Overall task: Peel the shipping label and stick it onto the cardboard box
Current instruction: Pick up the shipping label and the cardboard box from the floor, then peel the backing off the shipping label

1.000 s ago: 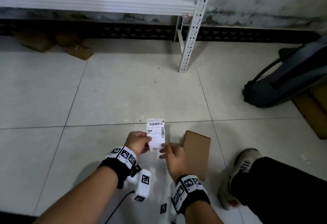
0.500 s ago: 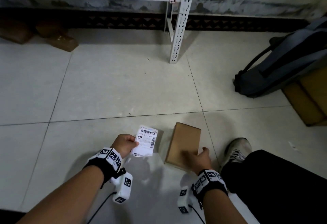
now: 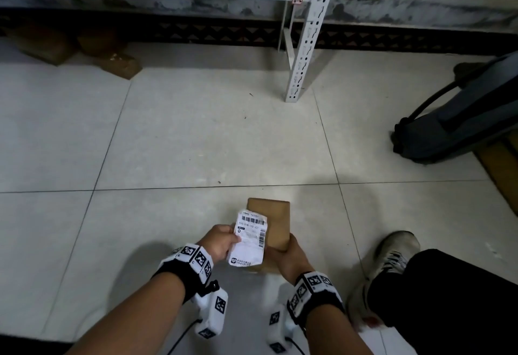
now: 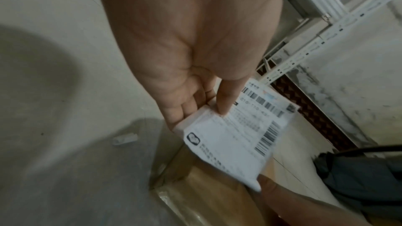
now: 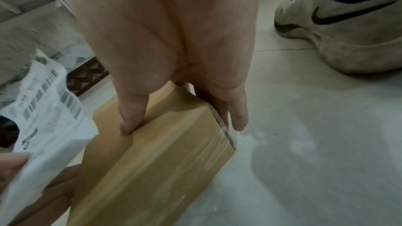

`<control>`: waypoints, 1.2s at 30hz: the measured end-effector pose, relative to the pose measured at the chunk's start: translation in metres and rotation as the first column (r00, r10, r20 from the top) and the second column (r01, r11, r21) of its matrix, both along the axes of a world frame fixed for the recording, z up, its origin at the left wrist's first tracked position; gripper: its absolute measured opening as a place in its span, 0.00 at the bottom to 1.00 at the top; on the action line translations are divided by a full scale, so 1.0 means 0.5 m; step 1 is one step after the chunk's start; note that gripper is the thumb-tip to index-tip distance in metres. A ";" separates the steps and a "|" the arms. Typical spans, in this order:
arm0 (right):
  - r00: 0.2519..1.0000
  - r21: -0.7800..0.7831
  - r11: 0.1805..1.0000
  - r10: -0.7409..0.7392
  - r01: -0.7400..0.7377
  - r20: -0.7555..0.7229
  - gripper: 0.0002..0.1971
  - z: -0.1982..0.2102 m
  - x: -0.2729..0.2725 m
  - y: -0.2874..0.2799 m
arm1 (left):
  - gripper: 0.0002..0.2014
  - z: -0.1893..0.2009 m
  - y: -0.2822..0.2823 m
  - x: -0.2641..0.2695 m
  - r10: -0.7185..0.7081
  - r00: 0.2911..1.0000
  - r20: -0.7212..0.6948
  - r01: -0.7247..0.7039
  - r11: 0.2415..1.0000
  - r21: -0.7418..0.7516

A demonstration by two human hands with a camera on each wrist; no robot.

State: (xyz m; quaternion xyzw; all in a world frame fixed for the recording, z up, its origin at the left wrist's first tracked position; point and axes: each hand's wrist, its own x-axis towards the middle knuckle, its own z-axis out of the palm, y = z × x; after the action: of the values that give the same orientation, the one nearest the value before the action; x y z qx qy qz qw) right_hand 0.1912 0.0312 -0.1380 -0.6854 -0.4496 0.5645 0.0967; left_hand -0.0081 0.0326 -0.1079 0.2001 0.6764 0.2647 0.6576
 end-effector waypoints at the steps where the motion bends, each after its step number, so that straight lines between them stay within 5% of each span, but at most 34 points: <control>1: 1.000 -0.004 1.000 0.014 -0.015 -0.012 0.41 0.001 -0.007 0.003 | 0.09 -0.002 -0.001 -0.013 0.020 1.000 -0.022 -0.019 1.000 0.010; 4: 0.999 -0.031 0.999 0.036 -0.038 -0.040 0.32 0.002 -0.026 0.008 | 0.06 -0.013 -0.008 -0.053 0.040 0.991 -0.126 -0.037 0.999 0.028; 11: 0.999 -0.162 0.987 -0.019 0.012 -0.043 0.37 -0.137 -0.016 0.017 | 0.10 -0.026 -0.017 -0.062 -0.027 0.958 -0.286 0.045 0.997 0.057; 15: 0.993 -0.143 0.989 -0.016 0.033 0.119 0.40 0.063 -0.023 0.006 | 0.11 0.019 0.006 -0.034 0.037 0.912 -0.409 0.025 0.989 0.146; 19: 0.969 -0.051 0.996 -0.063 0.077 0.240 0.36 0.179 -0.010 0.039 | 0.10 0.094 0.039 -0.019 0.169 0.926 -0.337 -0.085 0.964 0.250; 23: 0.969 -0.134 0.971 -0.214 0.197 -0.126 0.22 0.287 0.004 0.075 | 0.03 0.191 0.041 -0.007 0.175 0.981 -0.079 -0.154 0.963 0.220; 26: 0.912 -0.124 0.966 -0.256 0.227 -0.321 0.13 0.362 -0.002 0.078 | 0.11 0.268 0.023 0.006 -0.012 0.999 0.045 0.004 0.986 0.169; 31: 0.920 0.098 0.971 -0.169 0.216 -0.352 0.11 0.438 -0.015 0.069 | 0.08 0.383 0.000 0.038 -0.169 0.985 -0.028 0.171 0.954 0.245; 36: 0.931 0.140 0.979 -0.092 0.150 -0.352 0.08 0.469 -0.014 0.048 | 0.04 0.404 0.007 0.038 0.030 0.997 -0.070 0.008 0.874 0.485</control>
State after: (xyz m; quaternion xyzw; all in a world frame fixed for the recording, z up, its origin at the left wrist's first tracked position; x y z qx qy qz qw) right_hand 0.1844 0.0551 0.0964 -0.5924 -0.4277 0.6293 0.2649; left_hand 0.0108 0.0361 0.0942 0.3645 0.6140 0.4219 0.5588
